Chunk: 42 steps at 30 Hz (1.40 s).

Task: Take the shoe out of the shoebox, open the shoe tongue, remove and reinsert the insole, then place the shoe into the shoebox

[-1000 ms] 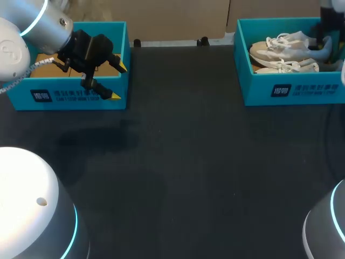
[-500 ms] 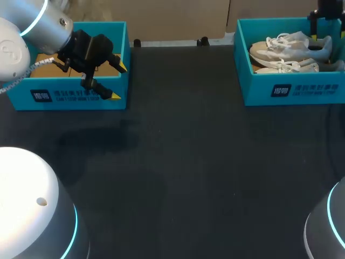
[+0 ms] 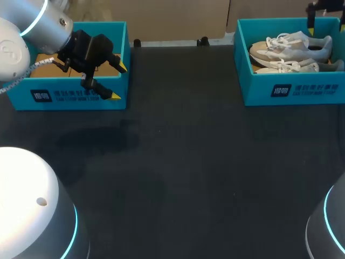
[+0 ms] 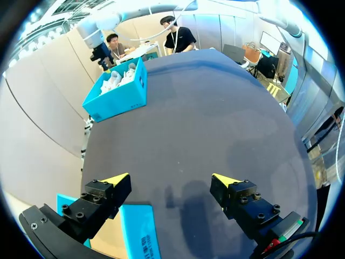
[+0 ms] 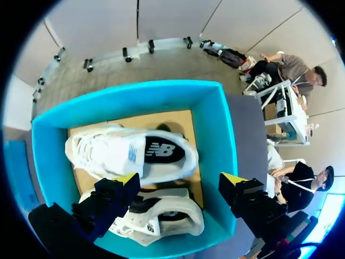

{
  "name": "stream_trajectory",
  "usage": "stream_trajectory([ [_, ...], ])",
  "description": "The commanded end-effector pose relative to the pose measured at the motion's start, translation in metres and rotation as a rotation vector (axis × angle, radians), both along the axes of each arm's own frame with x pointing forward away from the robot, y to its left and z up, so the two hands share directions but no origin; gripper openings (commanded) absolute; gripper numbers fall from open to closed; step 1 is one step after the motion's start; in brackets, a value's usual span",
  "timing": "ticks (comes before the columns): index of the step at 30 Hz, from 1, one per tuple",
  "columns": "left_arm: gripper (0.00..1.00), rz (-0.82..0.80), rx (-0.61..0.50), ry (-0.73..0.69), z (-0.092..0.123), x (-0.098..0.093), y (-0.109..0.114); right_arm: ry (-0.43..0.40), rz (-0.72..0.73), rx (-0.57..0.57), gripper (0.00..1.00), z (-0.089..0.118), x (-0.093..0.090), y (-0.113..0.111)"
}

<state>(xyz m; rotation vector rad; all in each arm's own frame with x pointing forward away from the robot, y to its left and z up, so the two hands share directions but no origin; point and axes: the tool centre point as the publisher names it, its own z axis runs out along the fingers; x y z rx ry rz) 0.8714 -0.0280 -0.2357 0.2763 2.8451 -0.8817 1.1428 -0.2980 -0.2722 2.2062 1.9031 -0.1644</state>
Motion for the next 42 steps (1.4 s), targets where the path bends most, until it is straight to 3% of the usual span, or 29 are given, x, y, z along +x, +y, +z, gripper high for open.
stream_trajectory([
  [1,1.0,0.0,0.002,0.0,0.0,0.0,0.0,-0.057,0.031,-0.012,0.99,0.012,-0.026,0.009],
  [13,1.0,0.012,-0.013,0.01,0.003,0.0,-0.003,-0.056,0.162,-0.022,1.0,0.029,-0.058,0.03],
  [20,1.0,0.283,-0.088,0.088,0.021,0.006,-0.014,-0.045,0.202,-0.021,1.0,0.039,-0.073,0.039],
  [26,1.0,0.517,-0.026,0.151,0.026,0.017,-0.021,-0.013,0.241,-0.01,1.0,0.041,-0.085,0.042],
  [42,1.0,1.126,0.148,0.361,0.052,0.038,-0.03,0.046,0.275,0.017,1.0,0.069,-0.122,0.042],
])
